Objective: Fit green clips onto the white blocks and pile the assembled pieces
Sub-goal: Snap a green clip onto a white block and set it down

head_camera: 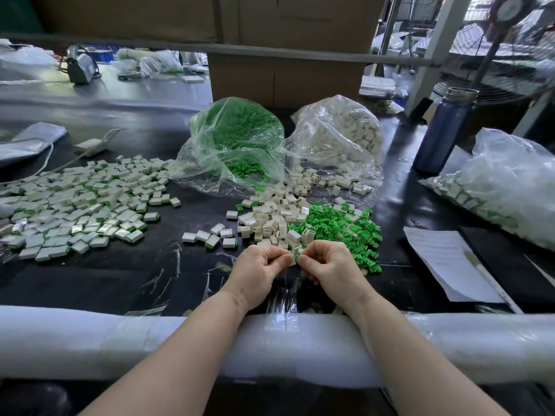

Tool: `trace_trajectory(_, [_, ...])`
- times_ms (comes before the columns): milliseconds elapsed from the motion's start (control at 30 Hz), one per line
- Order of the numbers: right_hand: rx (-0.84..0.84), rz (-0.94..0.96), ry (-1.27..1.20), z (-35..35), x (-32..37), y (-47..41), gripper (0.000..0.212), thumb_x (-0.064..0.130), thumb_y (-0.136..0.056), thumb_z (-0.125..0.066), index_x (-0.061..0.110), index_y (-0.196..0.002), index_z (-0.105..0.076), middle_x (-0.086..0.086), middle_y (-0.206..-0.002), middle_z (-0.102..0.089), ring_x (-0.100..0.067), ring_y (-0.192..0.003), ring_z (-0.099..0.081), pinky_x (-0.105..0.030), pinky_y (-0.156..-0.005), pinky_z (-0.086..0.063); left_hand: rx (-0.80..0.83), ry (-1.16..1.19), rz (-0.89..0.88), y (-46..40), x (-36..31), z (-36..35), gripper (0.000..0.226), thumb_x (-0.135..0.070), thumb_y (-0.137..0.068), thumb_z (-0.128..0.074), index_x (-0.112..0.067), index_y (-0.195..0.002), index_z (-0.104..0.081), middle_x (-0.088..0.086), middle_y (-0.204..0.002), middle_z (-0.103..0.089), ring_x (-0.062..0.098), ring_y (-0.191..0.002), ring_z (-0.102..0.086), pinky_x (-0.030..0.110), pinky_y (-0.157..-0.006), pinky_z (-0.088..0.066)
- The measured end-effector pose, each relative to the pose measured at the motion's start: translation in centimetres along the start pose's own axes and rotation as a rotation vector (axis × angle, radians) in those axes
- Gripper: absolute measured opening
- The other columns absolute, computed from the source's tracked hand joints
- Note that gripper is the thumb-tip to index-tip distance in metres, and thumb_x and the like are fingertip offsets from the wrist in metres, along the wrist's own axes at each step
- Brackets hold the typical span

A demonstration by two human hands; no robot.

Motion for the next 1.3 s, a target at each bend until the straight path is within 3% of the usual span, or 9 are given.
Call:
trace_trajectory(167, [0.018, 0.019, 0.043, 0.0, 0.1, 0.1, 0.012, 0.005, -0.085, -0.063, 0.004, -0.073, -0.061, -0.007, -0.062, -0.057, -0.016, -0.059, -0.050, -0.028, -0.058, -0.044, 0.009, -0.066, -0.015, 0.0, 0.0, -0.2, 0.014, -0.015, -0.087, -0.062, -0.009, -0.095, -0.072, 0.008, -0.091, -0.068, 0.021, -0.091, -0.062, 0.035, -0.089, -0.047])
trace_trajectory(300, [-0.040, 0.004, -0.154, 0.2, 0.2, 0.0, 0.016, 0.003, -0.085, -0.063, 0.009, -0.070, -0.061, -0.003, -0.057, -0.058, -0.004, -0.047, -0.051, -0.016, -0.048, -0.045, -0.037, 0.009, -0.034, -0.1, -0.2, -0.1, 0.013, -0.013, -0.088, -0.061, -0.010, -0.094, -0.072, 0.005, -0.090, -0.070, 0.019, -0.089, -0.064, 0.029, -0.087, -0.050])
trace_trajectory(500, [-0.077, 0.051, -0.259, 0.4, 0.2, 0.0, 0.015, 0.001, -0.082, -0.066, 0.007, -0.070, -0.060, -0.005, -0.058, -0.060, -0.005, -0.048, -0.052, -0.017, -0.049, -0.046, -0.012, 0.048, -0.032, -0.1, 0.0, -0.4, 0.015, -0.015, -0.087, -0.062, -0.025, -0.095, -0.070, -0.009, -0.080, -0.066, 0.006, -0.077, -0.061, 0.022, -0.080, -0.050])
trace_trajectory(600, [-0.055, 0.078, -0.240, 0.4, 0.1, 0.0, 0.013, -0.001, -0.080, -0.068, 0.006, -0.071, -0.060, -0.008, -0.060, -0.058, -0.007, -0.051, -0.050, -0.018, -0.050, -0.046, -0.033, 0.096, 0.000, 0.0, 0.0, -0.2, 0.018, -0.016, -0.084, -0.065, -0.034, -0.081, -0.067, -0.009, -0.071, -0.064, 0.007, -0.070, -0.059, 0.029, -0.078, -0.053])
trace_trajectory(767, [-0.010, 0.099, -0.246, 0.3, 0.2, 0.1, 0.010, -0.003, -0.079, -0.068, 0.003, -0.072, -0.063, -0.007, -0.061, -0.058, -0.007, -0.052, -0.050, -0.018, -0.051, -0.043, -0.037, 0.122, 0.018, 0.1, -0.2, -0.1, 0.014, -0.018, -0.079, -0.065, -0.031, -0.076, -0.067, 0.000, -0.074, -0.066, 0.020, -0.075, -0.062, 0.042, -0.082, -0.052])
trace_trajectory(900, [-0.026, 0.068, -0.316, 0.3, 0.1, 0.0, 0.008, 0.005, -0.086, -0.062, 0.008, -0.079, -0.062, 0.000, -0.063, -0.059, -0.003, -0.052, -0.052, -0.017, -0.049, -0.045, -0.028, 0.191, 0.001, 0.1, -0.6, 0.0, 0.018, -0.010, -0.081, -0.064, -0.028, -0.077, -0.067, 0.001, -0.079, -0.065, 0.016, -0.075, -0.059, 0.038, -0.080, -0.052])
trace_trajectory(1033, [0.028, 0.073, -0.258, -0.1, 0.0, -0.2, 0.015, 0.018, -0.092, -0.054, 0.011, -0.087, -0.066, 0.007, -0.066, -0.062, -0.003, -0.061, -0.058, -0.018, -0.054, -0.047, -0.040, 0.170, -0.050, 0.1, -0.9, 0.0, 0.021, -0.006, -0.084, -0.064, -0.027, -0.081, -0.065, 0.002, -0.099, -0.057, 0.007, -0.080, -0.057, 0.018, -0.078, -0.050])
trace_trajectory(1133, [0.083, 0.077, -0.228, -0.2, 0.2, -0.1, 0.023, 0.023, -0.093, -0.050, 0.018, -0.078, -0.067, 0.008, -0.063, -0.063, -0.004, -0.061, -0.061, -0.017, -0.055, -0.047, -0.015, 0.177, -0.041, 0.2, -1.0, -0.1, 0.015, -0.010, -0.083, -0.065, -0.025, -0.083, -0.066, 0.003, -0.106, -0.049, 0.016, -0.081, -0.056, 0.016, -0.079, -0.050])
trace_trajectory(1300, [0.119, 0.075, -0.206, -0.3, 0.1, -0.1, 0.019, 0.018, -0.091, -0.055, 0.019, -0.077, -0.068, 0.009, -0.058, -0.064, -0.002, -0.058, -0.059, -0.015, -0.056, -0.047, 0.025, 0.162, -0.054, 0.3, -1.2, -0.1, 0.017, -0.010, -0.083, -0.065, -0.027, -0.083, -0.065, 0.002, -0.107, -0.045, 0.005, -0.073, -0.052, 0.015, -0.080, -0.046])
Point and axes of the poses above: each hand's wrist, its own y-axis away from the middle knuckle, its own z-axis out of the back of the hand, x = y × z, the point moved 3 cm from there along -y, towards the middle knuckle
